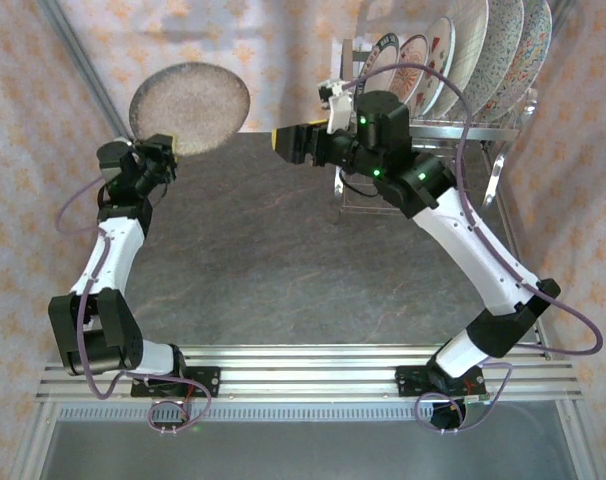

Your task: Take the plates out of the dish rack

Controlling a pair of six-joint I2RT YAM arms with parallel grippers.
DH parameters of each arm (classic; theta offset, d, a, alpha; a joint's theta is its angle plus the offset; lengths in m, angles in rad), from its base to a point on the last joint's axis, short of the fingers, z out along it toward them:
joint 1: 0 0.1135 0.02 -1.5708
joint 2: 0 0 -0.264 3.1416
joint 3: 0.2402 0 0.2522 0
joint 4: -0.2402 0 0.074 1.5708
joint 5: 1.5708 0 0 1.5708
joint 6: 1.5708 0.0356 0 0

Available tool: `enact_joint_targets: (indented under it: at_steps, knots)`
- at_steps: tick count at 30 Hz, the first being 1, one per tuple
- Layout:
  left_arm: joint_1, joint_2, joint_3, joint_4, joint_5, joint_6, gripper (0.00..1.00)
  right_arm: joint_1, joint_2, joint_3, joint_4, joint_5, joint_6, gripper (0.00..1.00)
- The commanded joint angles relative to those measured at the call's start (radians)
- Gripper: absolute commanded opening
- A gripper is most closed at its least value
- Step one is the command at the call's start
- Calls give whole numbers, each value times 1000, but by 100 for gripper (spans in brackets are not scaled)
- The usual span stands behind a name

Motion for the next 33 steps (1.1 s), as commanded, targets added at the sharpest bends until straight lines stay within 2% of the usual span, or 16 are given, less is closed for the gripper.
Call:
enact_joint_targets:
  at_steps: [1,6,11,18,22,33]
  knots:
    - [-3,-61,-16,318,43,63,0,0,-118,-137,210,28,-90,76]
    - [-3,-16,-114,395,52,101,0,0,-217,-326,300,52,-150,78]
    - [-15,74,-148,480,66,114,0,0,-268,-408,307,64,-156,78]
    - [-79,225,-149,579,85,147,0,1,-303,-428,276,92,-165,78]
    - [-88,286,-164,628,63,165,0,0,-305,-430,267,88,-165,79]
    - [-122,439,-112,651,83,184,0,0,-308,-428,239,106,-148,78]
